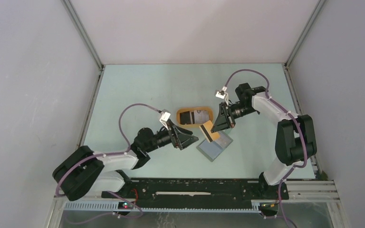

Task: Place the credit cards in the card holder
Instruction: Pick up the credit card from the storage box.

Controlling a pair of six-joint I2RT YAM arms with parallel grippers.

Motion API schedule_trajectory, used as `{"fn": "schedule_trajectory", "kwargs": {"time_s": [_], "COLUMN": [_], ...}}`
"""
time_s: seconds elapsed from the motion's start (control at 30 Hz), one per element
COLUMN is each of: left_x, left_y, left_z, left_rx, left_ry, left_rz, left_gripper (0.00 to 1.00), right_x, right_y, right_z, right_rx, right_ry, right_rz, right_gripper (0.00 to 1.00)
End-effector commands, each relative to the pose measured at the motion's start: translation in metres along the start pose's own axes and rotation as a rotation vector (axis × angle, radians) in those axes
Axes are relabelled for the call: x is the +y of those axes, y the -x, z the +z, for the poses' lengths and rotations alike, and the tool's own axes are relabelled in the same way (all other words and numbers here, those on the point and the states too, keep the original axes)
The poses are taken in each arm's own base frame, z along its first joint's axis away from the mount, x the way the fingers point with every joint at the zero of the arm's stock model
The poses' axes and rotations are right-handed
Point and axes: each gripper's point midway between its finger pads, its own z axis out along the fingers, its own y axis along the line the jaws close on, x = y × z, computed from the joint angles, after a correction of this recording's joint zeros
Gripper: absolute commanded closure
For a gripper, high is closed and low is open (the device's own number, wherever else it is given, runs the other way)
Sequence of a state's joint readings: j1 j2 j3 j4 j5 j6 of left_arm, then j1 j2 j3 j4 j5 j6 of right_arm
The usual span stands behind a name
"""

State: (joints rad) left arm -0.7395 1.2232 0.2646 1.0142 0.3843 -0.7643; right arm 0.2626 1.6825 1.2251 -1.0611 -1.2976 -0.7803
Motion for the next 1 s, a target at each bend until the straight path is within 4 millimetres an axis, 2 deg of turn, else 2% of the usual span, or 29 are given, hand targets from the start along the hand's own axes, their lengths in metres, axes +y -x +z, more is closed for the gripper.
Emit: {"fn": "schedule_trajectory", "kwargs": {"time_s": [0.0,0.17,0.33,0.4,0.43,0.6,0.97], "left_x": [-0.014,-0.03,-0.045,-0.049,-0.049,-0.056,-0.06], "left_y": [0.003,-0.002,-0.005,-0.006,-0.006,-0.004,-0.005], "left_z": [0.008,0.025,0.036,0.036,0.037,0.038,0.029], "left_rx": [-0.048,-0.013,0.008,0.009,0.014,0.014,0.012], "left_ry": [-0.067,-0.144,-0.237,-0.266,-0.27,-0.294,-0.307], "left_rz": [-0.006,-0.021,-0.052,-0.071,-0.072,-0.056,-0.039], "left_gripper": [0.23,0.36,0.67,0.77,0.78,0.68,0.61], "right_x": [0.032,0.038,0.039,0.037,0.036,0.034,0.03], "right_y": [0.011,0.007,0.003,0.002,0.002,0.001,0.005], "right_z": [-0.001,0.01,0.016,0.016,0.016,0.017,0.012], "right_rx": [-0.059,-0.029,0.002,0.009,0.011,0.016,-0.007], "right_ry": [0.081,0.111,0.114,0.108,0.108,0.105,0.093], "right_rz": [-0.124,-0.132,-0.132,-0.127,-0.124,-0.114,-0.103], "right_gripper": [1.0,1.0,1.0,1.0,1.0,1.0,1.0]}}
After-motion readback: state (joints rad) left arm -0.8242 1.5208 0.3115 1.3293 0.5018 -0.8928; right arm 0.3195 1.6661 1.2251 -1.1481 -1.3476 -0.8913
